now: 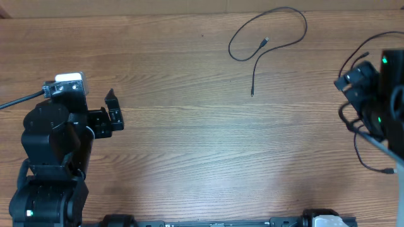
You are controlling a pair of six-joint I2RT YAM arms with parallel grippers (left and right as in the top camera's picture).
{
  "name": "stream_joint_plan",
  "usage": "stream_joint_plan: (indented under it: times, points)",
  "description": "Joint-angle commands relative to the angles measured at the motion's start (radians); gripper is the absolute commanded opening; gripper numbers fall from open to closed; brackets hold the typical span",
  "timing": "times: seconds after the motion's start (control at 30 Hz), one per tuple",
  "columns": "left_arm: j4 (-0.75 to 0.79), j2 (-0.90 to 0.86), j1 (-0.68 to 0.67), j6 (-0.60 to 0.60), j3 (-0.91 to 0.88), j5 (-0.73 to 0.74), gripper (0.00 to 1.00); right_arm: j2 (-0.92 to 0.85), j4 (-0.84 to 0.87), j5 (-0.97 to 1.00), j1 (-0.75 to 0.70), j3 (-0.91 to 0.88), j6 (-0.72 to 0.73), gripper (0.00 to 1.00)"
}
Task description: Untangle cables
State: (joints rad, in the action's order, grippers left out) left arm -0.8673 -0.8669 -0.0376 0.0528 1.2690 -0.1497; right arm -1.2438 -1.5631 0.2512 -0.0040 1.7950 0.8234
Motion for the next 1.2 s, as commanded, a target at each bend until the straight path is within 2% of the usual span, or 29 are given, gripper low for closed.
stream_joint_plan:
  times: [0.0, 0.27, 0.53, 0.83, 1.0, 1.17]
  points:
    - [0.003, 0.004, 0.0, 0.015, 0.003, 0.013, 0.99, 0.08, -0.012, 0.045, 0.004, -0.013, 0.019, 1.0]
    - [0.003, 0.004, 0.0, 0.014, 0.003, 0.013, 0.99, 0.211, -0.022, 0.063, 0.004, -0.091, 0.053, 1.0]
    - [-0.027, 0.004, 0.0, 0.014, 0.003, 0.012, 0.99, 0.251, -0.065, 0.143, 0.004, -0.214, 0.207, 1.0]
    - [-0.111, 0.003, 0.0, 0.014, 0.003, 0.012, 1.0, 0.248, -0.058, 0.113, 0.004, -0.271, 0.205, 1.0]
    - [-0.108, 0.003, 0.0, 0.015, 0.003, 0.013, 1.0, 0.248, -0.074, 0.113, 0.004, -0.271, 0.203, 1.0]
    - [-0.108, 0.003, 0.0, 0.015, 0.003, 0.013, 1.0, 0.246, -0.111, 0.028, 0.004, -0.271, 0.201, 1.0]
